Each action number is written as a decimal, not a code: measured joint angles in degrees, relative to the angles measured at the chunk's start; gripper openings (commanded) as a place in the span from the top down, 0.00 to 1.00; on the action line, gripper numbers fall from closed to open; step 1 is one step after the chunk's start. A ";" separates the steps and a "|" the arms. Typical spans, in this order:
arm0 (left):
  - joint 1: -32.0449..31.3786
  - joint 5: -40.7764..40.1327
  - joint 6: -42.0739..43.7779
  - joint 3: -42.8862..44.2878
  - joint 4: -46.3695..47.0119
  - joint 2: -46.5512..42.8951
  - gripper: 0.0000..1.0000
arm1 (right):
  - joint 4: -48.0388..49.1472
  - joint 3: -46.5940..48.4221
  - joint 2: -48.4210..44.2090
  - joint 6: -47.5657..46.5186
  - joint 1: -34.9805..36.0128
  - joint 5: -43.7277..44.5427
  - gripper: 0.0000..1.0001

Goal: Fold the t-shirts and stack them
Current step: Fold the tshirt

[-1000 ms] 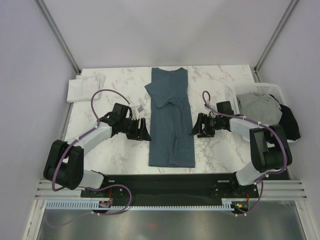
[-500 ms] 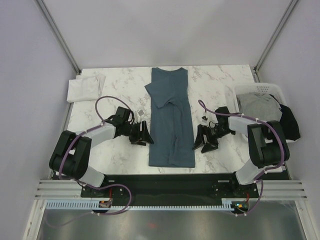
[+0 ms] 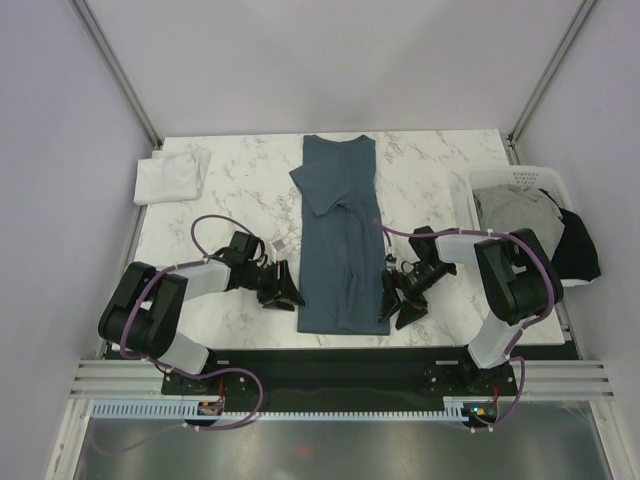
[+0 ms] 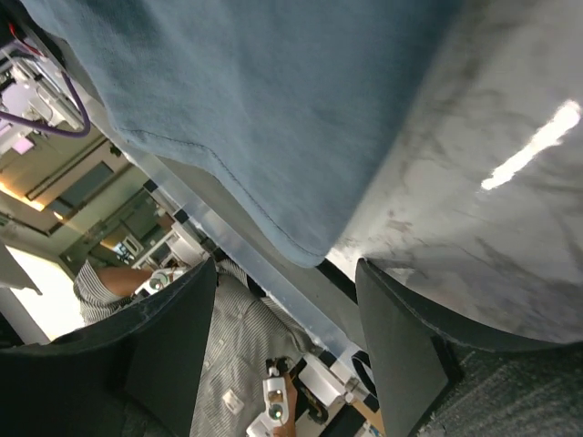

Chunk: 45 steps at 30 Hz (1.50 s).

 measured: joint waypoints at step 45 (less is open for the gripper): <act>-5.88 0.50 -1.36 -2.10 1.01 0.37 0.98 | 2.78 3.32 5.97 -2.14 2.25 -0.24 1.00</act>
